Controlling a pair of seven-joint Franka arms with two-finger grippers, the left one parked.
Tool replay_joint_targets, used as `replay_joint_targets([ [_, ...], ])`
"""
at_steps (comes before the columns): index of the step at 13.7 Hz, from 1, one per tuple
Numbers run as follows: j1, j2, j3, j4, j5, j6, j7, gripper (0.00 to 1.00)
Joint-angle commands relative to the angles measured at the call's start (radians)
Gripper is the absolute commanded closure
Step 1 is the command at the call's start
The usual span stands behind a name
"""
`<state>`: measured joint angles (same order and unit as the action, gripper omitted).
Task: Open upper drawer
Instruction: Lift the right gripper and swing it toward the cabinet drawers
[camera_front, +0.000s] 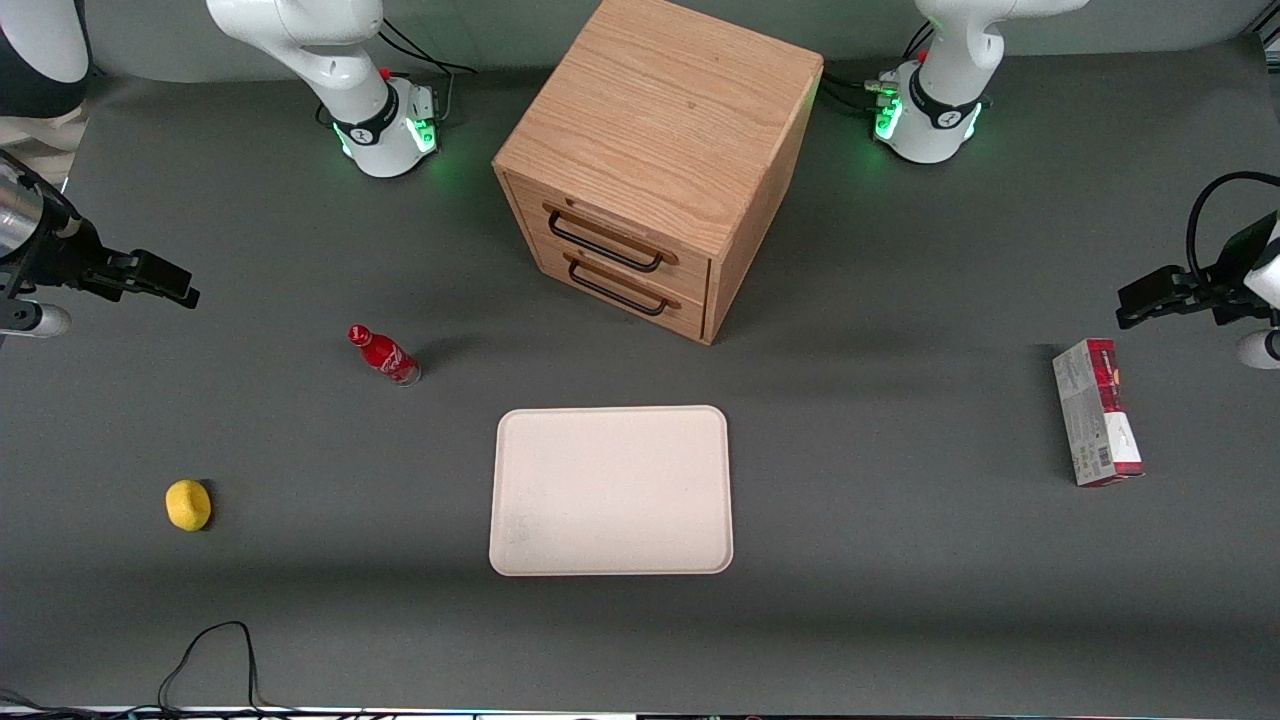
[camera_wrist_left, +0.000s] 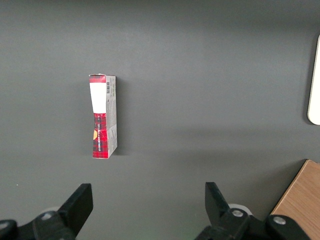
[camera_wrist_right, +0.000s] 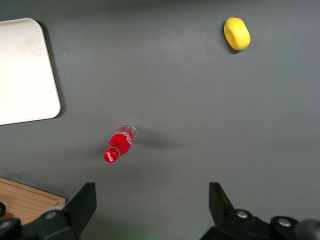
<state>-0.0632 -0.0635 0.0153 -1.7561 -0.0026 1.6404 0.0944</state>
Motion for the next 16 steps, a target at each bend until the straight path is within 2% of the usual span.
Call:
replay_joint_targets([
  [1,0.002,0.001,-0.008,0.014,0.027,-0.013,-0.021,0.00],
  [3,0.002,0.036,-0.003,0.048,0.027,-0.007,-0.022,0.00],
  [5,0.008,0.144,0.034,0.177,0.030,-0.017,-0.021,0.00],
  [8,0.002,0.243,0.213,0.288,0.013,-0.028,-0.007,0.00],
  [11,-0.006,0.284,0.389,0.296,0.018,-0.027,-0.024,0.00],
  [15,-0.041,0.297,0.703,0.287,0.016,-0.030,-0.021,0.00],
  [16,-0.046,0.304,0.757,0.284,0.018,-0.030,-0.021,0.00],
])
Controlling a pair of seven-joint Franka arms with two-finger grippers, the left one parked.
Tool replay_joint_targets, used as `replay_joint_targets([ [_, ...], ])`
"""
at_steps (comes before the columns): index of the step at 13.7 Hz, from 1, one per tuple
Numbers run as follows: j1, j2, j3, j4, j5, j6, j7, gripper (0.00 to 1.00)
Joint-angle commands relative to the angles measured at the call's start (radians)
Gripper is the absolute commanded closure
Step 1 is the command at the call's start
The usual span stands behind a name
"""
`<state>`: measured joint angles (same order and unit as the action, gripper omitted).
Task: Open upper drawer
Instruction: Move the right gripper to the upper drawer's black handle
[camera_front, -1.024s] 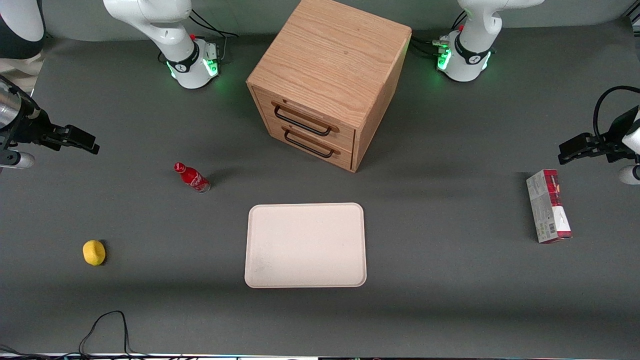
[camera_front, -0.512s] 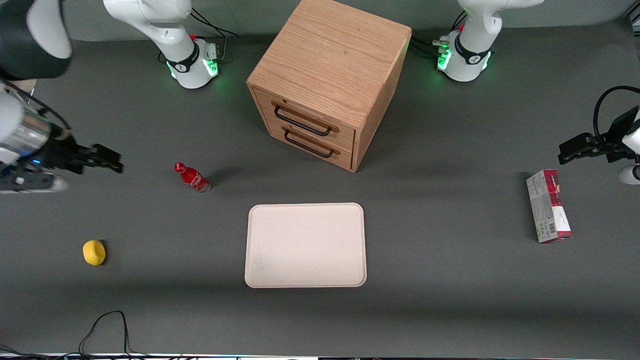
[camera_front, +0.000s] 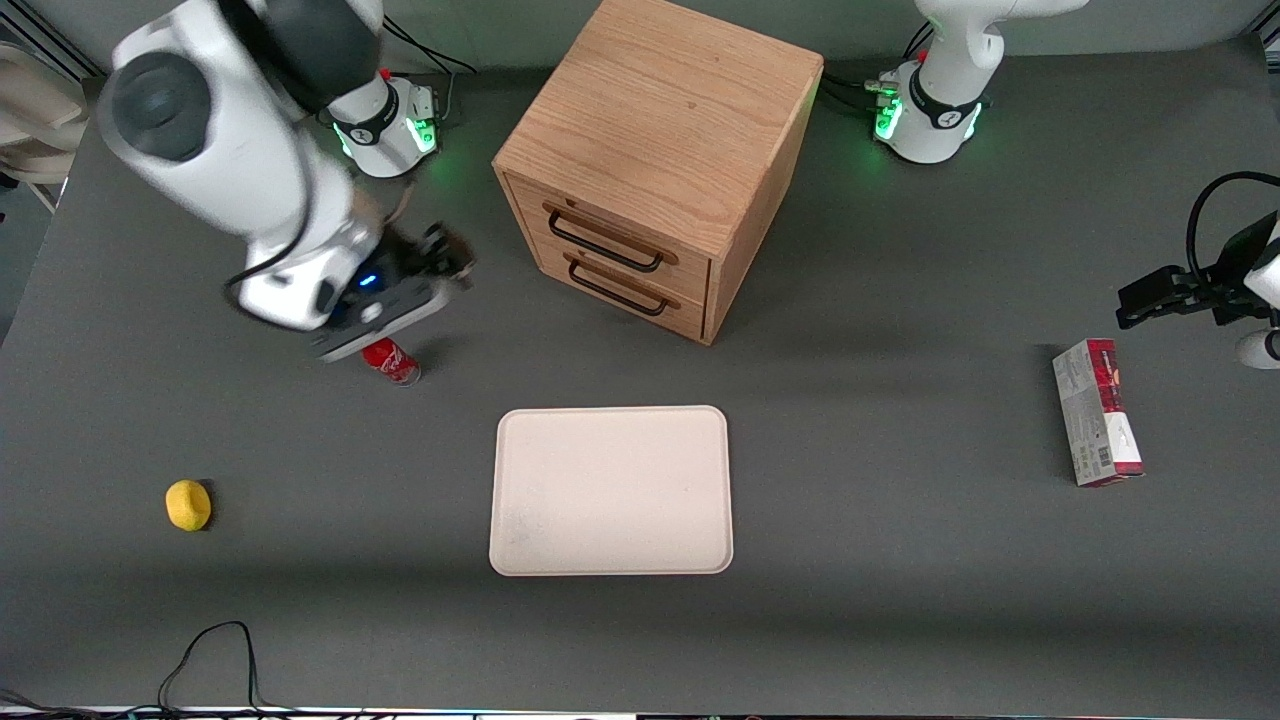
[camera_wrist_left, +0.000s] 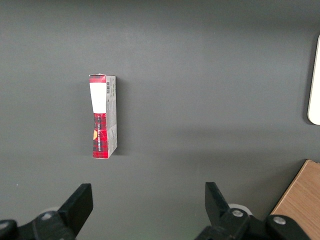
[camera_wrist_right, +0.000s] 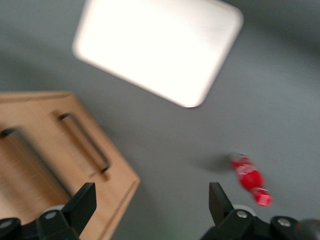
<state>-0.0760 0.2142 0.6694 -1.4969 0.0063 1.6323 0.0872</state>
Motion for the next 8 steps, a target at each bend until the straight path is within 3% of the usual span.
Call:
replay_joint_targets([
  [1,-0.033,0.037,0.149,0.020,0.009,-0.023,-0.018,0.00],
  [4,-0.031,0.109,0.229,-0.008,0.017,-0.005,-0.130,0.00],
  [8,-0.028,0.208,0.248,-0.017,0.047,0.044,-0.274,0.00],
])
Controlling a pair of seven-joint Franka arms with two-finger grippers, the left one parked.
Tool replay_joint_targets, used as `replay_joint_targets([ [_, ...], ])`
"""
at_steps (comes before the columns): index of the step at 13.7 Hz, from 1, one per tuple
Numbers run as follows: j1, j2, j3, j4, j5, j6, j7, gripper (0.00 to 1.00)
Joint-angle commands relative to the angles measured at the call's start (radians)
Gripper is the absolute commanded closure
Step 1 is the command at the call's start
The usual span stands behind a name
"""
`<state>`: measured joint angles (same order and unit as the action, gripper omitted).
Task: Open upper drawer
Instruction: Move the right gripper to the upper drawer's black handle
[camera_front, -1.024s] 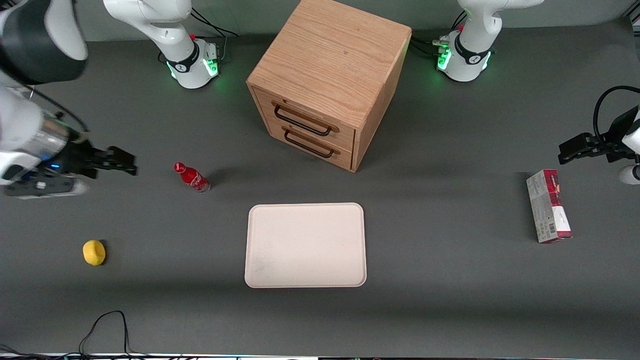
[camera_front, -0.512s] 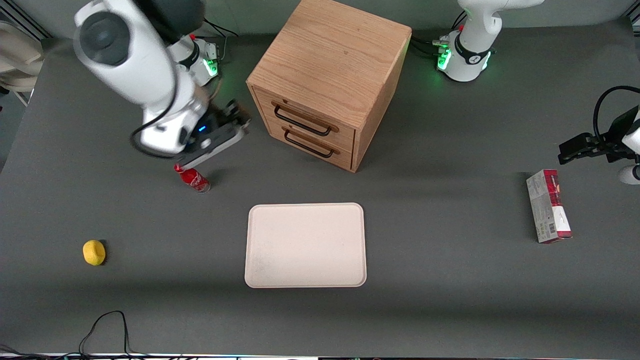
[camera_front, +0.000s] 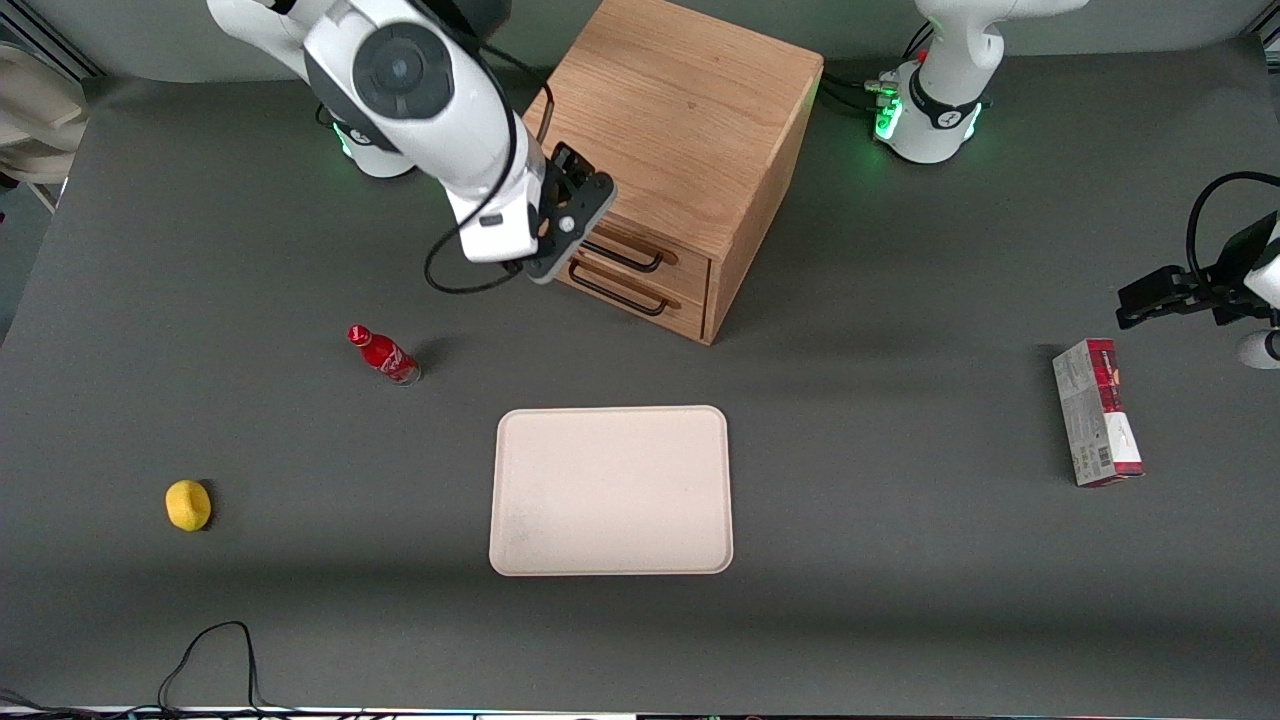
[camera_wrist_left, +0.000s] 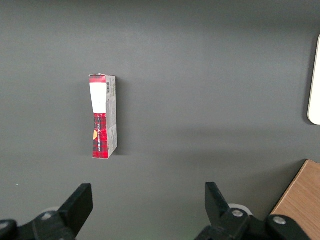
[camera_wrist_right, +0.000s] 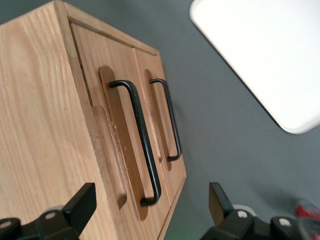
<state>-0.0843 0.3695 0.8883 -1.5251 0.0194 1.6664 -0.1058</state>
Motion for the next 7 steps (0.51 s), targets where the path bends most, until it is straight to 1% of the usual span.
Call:
replay_joint_targets([
  [1,-0.020,0.058,0.029,0.002,0.034,0.010,-0.119,0.00],
  [4,-0.023,0.063,0.027,-0.061,0.033,0.062,-0.153,0.00],
  [7,-0.029,0.060,0.024,-0.147,0.022,0.166,-0.195,0.00],
])
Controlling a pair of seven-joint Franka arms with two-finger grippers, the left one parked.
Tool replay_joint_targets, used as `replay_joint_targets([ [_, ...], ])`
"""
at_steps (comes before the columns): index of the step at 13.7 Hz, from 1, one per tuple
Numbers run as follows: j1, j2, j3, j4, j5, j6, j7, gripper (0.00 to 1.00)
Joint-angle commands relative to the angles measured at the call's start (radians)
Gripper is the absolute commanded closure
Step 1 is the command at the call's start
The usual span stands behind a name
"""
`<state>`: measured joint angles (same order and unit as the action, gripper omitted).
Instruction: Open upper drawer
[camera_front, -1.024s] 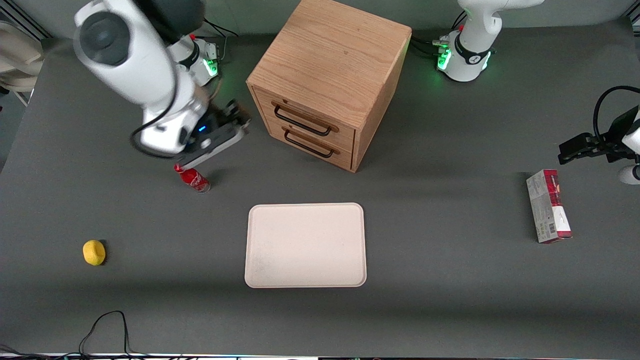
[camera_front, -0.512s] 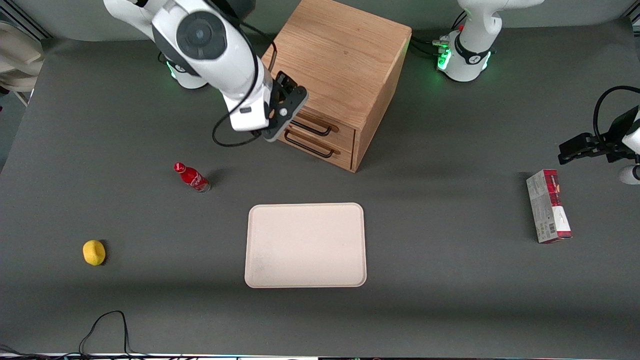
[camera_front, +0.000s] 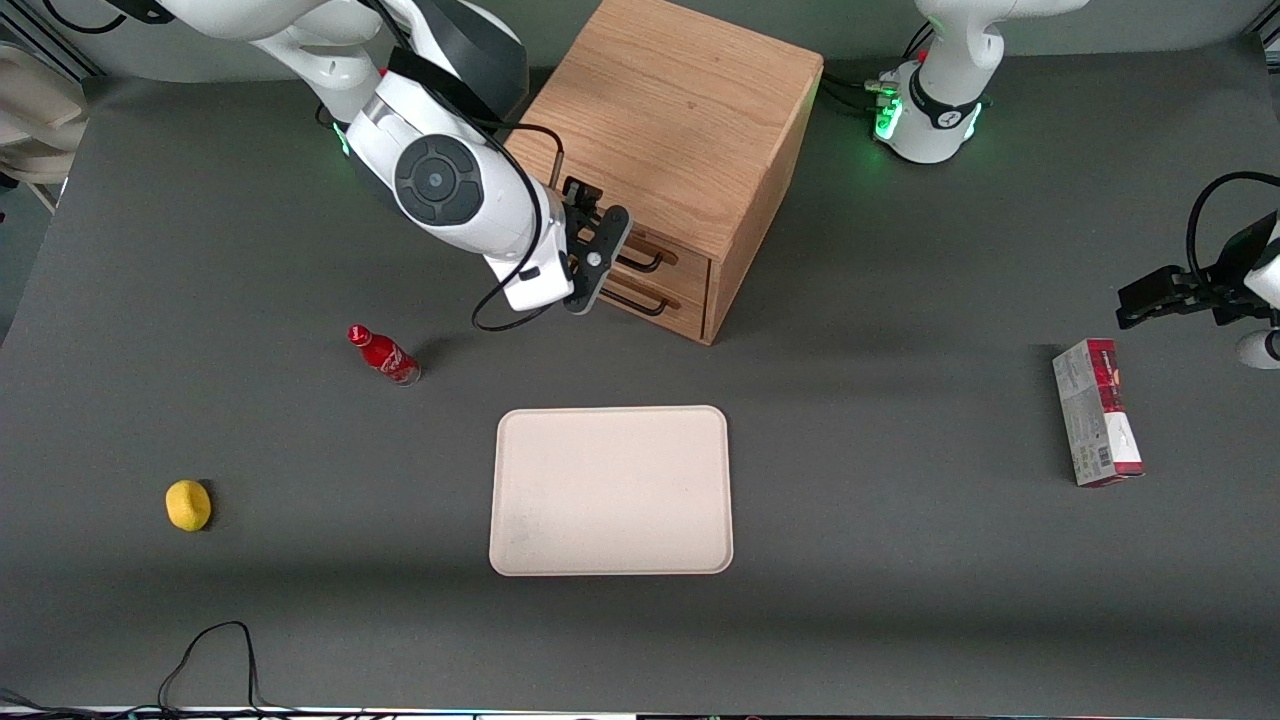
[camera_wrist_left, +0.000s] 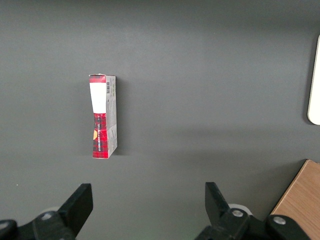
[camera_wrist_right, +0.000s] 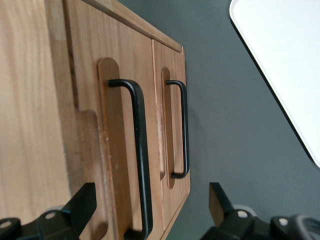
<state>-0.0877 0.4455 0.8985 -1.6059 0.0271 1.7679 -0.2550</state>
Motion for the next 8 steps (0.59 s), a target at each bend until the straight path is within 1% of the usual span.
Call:
replay_joint_targets([
  [1,-0.027,-0.016,0.014,-0.083,0.014,0.088,-0.058,0.00],
  [3,-0.033,-0.016,0.011,-0.111,0.014,0.122,-0.081,0.00],
  [8,-0.043,-0.002,0.008,-0.123,0.011,0.139,-0.115,0.00],
])
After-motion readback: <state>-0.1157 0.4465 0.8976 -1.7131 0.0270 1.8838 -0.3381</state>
